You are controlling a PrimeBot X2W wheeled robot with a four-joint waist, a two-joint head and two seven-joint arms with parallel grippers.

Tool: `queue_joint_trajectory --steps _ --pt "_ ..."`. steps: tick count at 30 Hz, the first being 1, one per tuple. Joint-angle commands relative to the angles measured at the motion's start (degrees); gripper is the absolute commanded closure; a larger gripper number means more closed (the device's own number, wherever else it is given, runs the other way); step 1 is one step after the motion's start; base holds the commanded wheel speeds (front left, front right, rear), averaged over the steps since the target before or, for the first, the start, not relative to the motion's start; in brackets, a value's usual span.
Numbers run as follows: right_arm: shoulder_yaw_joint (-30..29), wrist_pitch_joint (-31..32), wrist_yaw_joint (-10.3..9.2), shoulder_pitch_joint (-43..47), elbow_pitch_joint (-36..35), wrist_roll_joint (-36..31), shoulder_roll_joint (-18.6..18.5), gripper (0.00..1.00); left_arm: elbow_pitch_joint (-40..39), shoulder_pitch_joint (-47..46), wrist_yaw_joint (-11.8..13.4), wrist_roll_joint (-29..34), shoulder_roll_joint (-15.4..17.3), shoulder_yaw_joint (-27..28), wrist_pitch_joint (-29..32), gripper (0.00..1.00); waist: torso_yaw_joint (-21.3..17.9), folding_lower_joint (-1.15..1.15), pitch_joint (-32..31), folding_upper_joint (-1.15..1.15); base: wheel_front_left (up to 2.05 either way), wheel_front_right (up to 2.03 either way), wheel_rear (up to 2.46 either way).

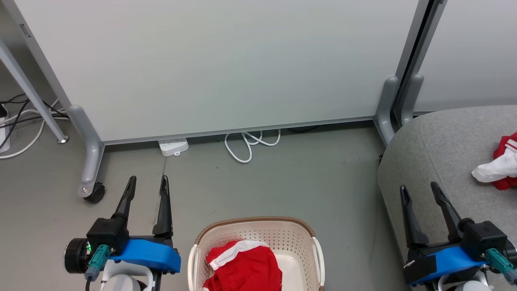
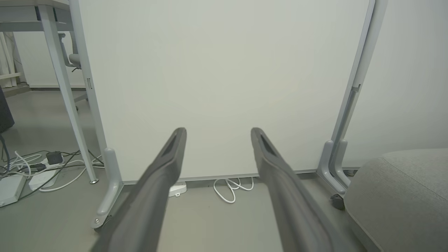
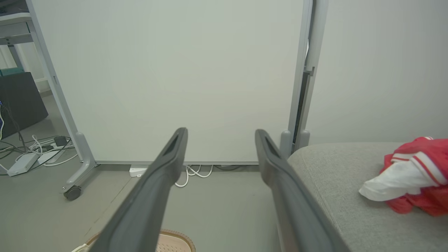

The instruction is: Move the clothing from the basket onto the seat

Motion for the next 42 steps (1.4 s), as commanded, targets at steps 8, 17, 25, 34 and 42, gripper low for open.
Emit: queue_joint_trajectory --steps 8,17,25,34,42 --pt "-0.3 0.0 0.01 1.9 0.5 0.4 0.9 0.00 0.8 1.4 -0.8 0.9 -0.4 1.2 -0.2 0.00 0.2 0.01 -0.3 0.00 0.00 0.00 0.00" --pt "-0.5 0.0 0.01 2.0 0.5 0.3 1.0 0.00 1.2 1.3 -1.1 0.5 -0.4 1.1 -0.2 0.00 0.3 0.01 -0.2 0.00 0.00 0.00 0.00" --pt "-0.2 0.0 0.01 1.2 0.5 0.1 0.7 0.00 1.4 -0.6 -1.2 -0.1 -0.5 -0.6 -0.2 0.00 0.0 0.01 0.5 0.00 0.00 0.00 0.00" --pt "0.7 0.0 0.01 -4.2 -2.0 -0.1 -1.3 0.00 6.0 -8.1 -2.0 1.0 -0.4 -8.0 -0.2 0.00 -3.9 0.01 6.2 0.00 0.00 0.00 0.00" --pt "1.4 0.0 0.01 -12.9 -5.1 -0.1 -1.8 0.00 16.1 -19.0 -2.0 0.7 3.0 -20.1 -0.2 0.00 -8.4 0.01 17.4 0.00 0.00 0.00 0.00"
